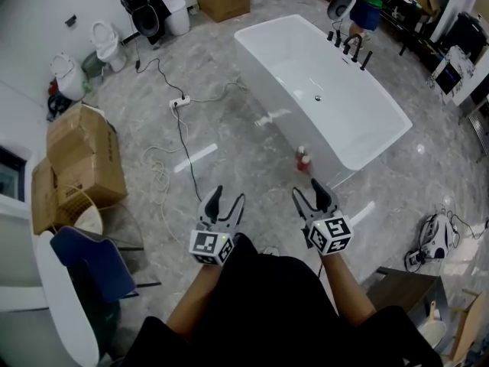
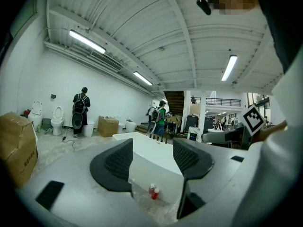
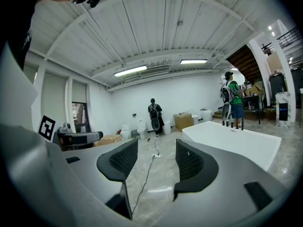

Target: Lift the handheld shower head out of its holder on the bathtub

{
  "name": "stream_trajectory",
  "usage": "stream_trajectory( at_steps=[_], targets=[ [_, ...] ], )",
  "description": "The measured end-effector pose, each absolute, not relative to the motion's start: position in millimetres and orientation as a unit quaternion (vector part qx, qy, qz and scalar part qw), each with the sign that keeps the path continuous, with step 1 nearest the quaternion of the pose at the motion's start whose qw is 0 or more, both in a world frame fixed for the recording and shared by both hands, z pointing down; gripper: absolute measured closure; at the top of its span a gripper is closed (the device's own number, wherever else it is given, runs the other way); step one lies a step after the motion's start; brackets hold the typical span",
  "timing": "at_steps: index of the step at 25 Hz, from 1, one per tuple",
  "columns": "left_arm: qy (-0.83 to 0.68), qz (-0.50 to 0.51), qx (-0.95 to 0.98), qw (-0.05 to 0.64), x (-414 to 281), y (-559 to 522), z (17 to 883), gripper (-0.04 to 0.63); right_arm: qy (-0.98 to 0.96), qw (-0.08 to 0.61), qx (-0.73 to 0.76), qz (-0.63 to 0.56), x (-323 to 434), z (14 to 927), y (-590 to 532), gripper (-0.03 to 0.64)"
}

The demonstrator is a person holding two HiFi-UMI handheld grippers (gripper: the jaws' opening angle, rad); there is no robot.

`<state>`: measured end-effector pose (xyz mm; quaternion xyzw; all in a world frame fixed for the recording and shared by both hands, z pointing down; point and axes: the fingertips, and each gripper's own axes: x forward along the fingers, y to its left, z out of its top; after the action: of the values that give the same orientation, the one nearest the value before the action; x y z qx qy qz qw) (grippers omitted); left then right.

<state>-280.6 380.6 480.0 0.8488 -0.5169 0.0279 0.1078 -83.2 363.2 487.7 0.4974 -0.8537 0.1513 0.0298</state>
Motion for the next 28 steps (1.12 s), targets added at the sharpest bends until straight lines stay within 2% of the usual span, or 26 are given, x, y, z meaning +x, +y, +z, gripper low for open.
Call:
stream_trajectory(
  at_steps=[5,10,17,28],
  targets=[
    [-0.523,0.034,0.843,0.125,-302,373,480,0.353,-0.847,0.022,0.498,0.187,-99,505,351,0.396],
    [-0.526,0.021,0.838,0.146,-314,342,492,0.353,-0.856,0.055,0.481,0.180,-121,511,331,0.396],
    [-0.496,0.023,0.857,0.139,-320,253,499,0.353,-0.848,0.065,0.497,0.174,-134,517,253,0.396],
    [-0.479,0.018,0.865,0.147,-414,91,505,0.353,-0.820,0.086,0.529,0.201,-201,529,94,0.396]
  ],
)
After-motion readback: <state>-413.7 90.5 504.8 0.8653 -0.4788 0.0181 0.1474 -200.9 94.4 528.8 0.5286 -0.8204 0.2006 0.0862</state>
